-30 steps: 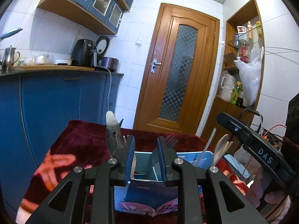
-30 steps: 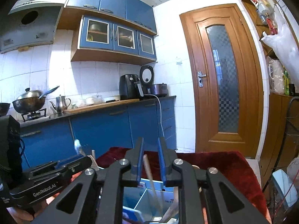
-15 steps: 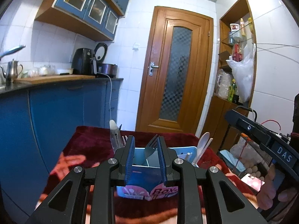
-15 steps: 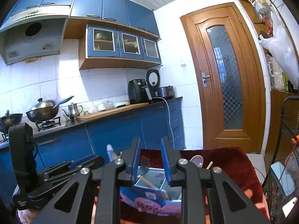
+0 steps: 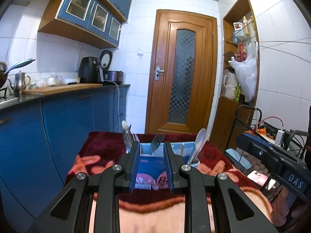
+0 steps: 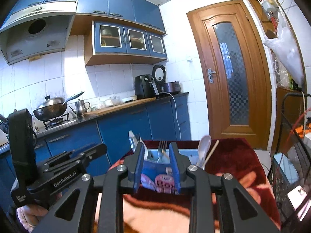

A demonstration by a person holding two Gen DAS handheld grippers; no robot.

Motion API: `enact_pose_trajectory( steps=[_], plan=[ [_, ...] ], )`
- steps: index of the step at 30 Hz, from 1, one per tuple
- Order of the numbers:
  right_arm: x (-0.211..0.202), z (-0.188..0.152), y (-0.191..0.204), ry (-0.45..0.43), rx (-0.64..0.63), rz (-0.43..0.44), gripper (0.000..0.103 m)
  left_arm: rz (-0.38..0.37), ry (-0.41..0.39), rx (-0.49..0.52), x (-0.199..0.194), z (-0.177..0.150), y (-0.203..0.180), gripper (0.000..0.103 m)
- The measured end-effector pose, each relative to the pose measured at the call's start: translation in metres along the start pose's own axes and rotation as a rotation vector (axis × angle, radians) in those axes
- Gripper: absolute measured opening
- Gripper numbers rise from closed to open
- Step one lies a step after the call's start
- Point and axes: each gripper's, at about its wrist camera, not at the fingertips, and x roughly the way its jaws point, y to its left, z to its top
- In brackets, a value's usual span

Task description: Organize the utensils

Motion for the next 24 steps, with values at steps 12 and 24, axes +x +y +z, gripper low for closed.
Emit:
enact_pose_trajectory(
  steps=[12, 24],
  plan=[
    [-0.011, -0.057, -0.006, 0.054, 0.007, -0.07, 0.05, 0.053, 0.067, 0.001, -0.006, -0.052, 0.002, 0.053],
    [-0.004, -0.104, -0.015, 0.104, -0.001, -0.139, 0.082, 0.148, 0.079, 0.02, 0.007, -0.098, 0.008, 0.073]
  ],
)
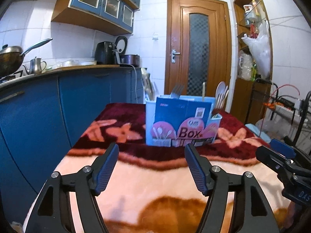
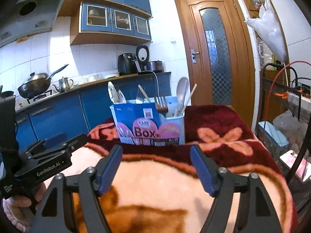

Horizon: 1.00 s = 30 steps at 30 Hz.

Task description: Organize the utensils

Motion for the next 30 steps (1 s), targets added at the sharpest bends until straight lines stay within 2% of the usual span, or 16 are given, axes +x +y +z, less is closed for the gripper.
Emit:
enact_pose_trajectory(
  steps=[5, 12, 30],
  plan=[
    [0.005, -0.011, 0.0, 0.001, -0.026, -0.043, 0.09, 0.005, 0.03, -0.004, 0.008, -0.009, 0.002, 0.074],
    [0.007, -0.015, 0.0, 0.011, -0.024, -0.049, 0.09, 0.018, 0.056, -0.018, 0.013, -0.014, 0.002, 0.074],
    [0.01, -0.018, -0.007, 0.018, 0.03, -0.057, 0.091, 0.05, 0.036, -0.028, 0.011, -0.019, 0.004, 0.074]
  ],
)
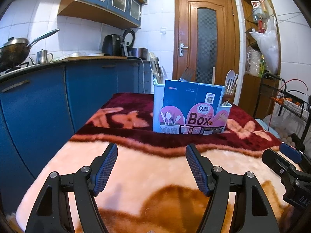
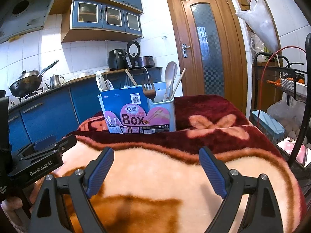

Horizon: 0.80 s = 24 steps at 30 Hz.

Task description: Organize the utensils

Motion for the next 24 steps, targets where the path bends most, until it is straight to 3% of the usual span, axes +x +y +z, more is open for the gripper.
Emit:
enact_pose_trajectory(
  steps=[24],
  plan=[
    [-0.0005, -0.0002, -0.0003, 0.001, -0.001, -0.001, 0.091, 0.003, -0.004, -0.002, -0.0007, 0.0002, 0.0, 0.074]
  ],
)
